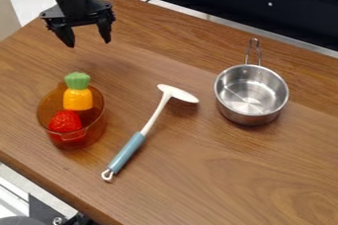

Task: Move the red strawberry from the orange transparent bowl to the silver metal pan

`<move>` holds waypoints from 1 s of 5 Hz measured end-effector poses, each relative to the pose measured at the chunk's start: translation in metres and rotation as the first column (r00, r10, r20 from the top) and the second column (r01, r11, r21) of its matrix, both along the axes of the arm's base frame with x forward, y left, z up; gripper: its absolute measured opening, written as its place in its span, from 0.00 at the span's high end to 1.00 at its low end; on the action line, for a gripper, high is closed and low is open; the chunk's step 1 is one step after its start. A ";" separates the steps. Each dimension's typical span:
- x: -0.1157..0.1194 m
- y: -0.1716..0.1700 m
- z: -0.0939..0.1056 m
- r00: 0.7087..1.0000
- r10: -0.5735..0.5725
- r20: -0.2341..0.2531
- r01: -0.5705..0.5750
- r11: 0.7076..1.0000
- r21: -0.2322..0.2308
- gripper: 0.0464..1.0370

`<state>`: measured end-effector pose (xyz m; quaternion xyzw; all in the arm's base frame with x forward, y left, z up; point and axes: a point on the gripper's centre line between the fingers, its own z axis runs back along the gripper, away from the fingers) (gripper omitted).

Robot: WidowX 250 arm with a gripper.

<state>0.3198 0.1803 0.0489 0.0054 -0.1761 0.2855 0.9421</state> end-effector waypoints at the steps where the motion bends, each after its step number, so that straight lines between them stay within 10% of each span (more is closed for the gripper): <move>1: -0.006 -0.003 -0.013 0.999 0.001 -0.039 -0.002 1.000 -0.027 0.04; 5: -0.061 -0.002 0.029 0.974 -0.156 -0.162 0.130 0.979 -0.157 0.04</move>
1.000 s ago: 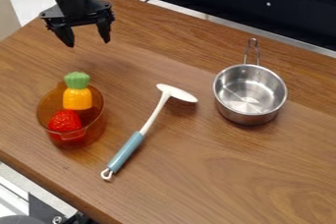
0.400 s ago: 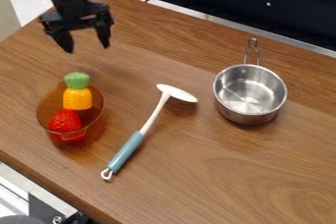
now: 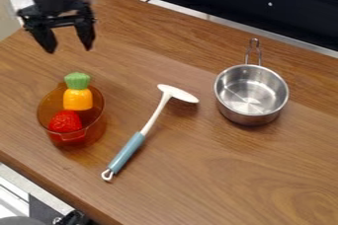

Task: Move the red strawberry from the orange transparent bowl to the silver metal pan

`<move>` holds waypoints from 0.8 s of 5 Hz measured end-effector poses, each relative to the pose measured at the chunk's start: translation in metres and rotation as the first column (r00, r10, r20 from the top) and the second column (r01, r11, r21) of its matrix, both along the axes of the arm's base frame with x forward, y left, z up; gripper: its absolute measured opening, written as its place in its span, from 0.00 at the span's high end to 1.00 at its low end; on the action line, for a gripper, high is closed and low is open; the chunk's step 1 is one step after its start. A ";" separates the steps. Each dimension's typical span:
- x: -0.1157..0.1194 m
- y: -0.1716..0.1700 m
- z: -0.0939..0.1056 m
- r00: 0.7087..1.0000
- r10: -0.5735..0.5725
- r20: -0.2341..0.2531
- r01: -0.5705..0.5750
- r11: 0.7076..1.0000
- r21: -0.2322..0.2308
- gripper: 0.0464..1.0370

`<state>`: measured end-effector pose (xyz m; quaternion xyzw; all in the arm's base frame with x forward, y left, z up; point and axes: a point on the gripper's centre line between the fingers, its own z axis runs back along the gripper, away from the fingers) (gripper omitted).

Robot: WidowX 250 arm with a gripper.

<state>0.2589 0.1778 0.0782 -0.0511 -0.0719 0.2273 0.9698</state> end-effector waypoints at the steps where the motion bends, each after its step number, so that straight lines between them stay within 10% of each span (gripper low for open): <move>1: -0.024 -0.004 0.007 0.996 -0.086 -0.026 0.085 0.996 -0.023 0.04; 4: -0.071 -0.042 -0.007 0.978 -0.193 -0.084 0.190 0.981 -0.039 0.04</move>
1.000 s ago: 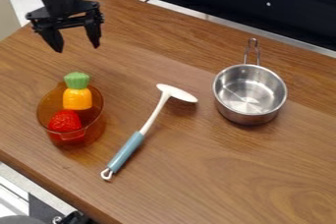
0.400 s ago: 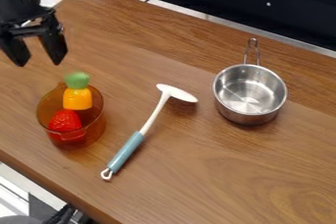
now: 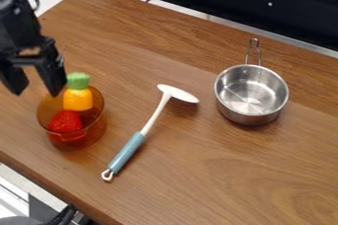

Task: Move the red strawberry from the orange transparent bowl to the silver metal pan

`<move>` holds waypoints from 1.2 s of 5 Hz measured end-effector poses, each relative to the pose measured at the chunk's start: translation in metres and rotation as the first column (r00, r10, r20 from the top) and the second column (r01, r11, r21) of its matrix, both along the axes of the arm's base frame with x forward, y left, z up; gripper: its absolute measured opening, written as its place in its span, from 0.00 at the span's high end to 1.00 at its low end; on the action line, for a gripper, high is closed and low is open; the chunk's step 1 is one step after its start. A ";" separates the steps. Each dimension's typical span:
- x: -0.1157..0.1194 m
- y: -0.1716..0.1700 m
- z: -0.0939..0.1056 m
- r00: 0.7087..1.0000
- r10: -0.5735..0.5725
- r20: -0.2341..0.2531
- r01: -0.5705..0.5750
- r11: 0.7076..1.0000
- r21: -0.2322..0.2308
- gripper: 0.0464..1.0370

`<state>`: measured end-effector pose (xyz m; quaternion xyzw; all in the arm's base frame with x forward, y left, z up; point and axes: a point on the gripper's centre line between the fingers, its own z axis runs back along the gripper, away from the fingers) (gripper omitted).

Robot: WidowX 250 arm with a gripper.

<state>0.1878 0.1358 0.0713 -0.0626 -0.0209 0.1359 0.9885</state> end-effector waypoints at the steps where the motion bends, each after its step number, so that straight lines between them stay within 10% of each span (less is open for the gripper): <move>1: -0.003 -0.011 -0.014 1.000 -0.022 -0.016 0.023 0.999 0.026 0.04; 6: 0.004 -0.022 -0.024 1.000 -0.001 -0.006 0.002 0.997 0.079 0.04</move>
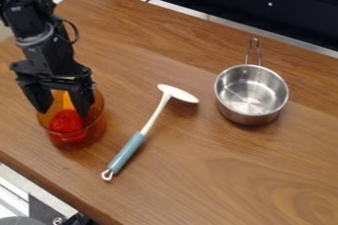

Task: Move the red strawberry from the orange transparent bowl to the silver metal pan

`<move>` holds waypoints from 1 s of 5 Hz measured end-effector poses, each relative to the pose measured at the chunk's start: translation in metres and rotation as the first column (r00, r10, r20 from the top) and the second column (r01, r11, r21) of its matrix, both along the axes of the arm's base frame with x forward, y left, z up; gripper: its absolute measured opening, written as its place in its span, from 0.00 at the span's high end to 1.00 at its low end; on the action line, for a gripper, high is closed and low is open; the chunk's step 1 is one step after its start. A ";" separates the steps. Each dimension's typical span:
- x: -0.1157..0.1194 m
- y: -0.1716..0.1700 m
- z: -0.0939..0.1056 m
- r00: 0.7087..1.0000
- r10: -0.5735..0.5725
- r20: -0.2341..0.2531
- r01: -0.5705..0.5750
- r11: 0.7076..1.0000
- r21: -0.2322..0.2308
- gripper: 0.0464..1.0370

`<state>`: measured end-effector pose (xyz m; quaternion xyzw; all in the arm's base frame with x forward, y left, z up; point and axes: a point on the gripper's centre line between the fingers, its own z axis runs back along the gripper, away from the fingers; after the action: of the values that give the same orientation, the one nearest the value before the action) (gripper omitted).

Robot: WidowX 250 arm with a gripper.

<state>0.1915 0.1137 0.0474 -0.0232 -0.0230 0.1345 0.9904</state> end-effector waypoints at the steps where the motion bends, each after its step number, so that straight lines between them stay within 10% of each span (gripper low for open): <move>1: -0.005 0.004 0.001 1.000 0.000 -0.005 0.000 1.000 -0.012 0.04; 5: -0.002 0.006 -0.011 0.999 0.038 0.032 -0.039 0.999 0.028 0.06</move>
<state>0.1896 0.1199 0.0365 -0.0109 -0.0410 0.1530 0.9873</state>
